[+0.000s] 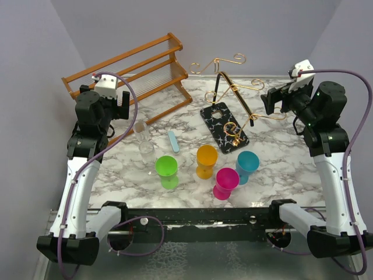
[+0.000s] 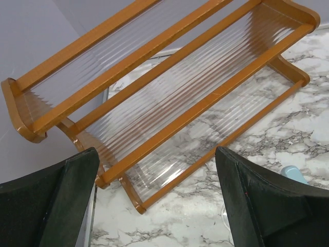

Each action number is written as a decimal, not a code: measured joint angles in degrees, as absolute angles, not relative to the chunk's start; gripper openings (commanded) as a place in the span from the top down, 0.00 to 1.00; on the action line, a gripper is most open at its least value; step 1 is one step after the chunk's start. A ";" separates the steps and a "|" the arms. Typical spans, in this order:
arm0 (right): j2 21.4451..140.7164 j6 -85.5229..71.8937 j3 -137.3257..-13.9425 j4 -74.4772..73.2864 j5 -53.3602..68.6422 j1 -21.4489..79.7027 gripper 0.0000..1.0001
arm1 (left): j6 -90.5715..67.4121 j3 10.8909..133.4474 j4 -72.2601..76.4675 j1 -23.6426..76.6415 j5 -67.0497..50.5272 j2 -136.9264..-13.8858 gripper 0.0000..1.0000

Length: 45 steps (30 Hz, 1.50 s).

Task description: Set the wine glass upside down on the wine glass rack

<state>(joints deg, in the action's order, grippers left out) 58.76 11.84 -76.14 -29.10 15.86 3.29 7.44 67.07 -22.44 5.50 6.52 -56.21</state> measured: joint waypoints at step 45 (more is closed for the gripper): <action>80.34 16.95 -86.96 -33.21 24.69 15.00 0.19 | 7.35 69.76 -21.91 5.21 -1.48 -58.78 0.01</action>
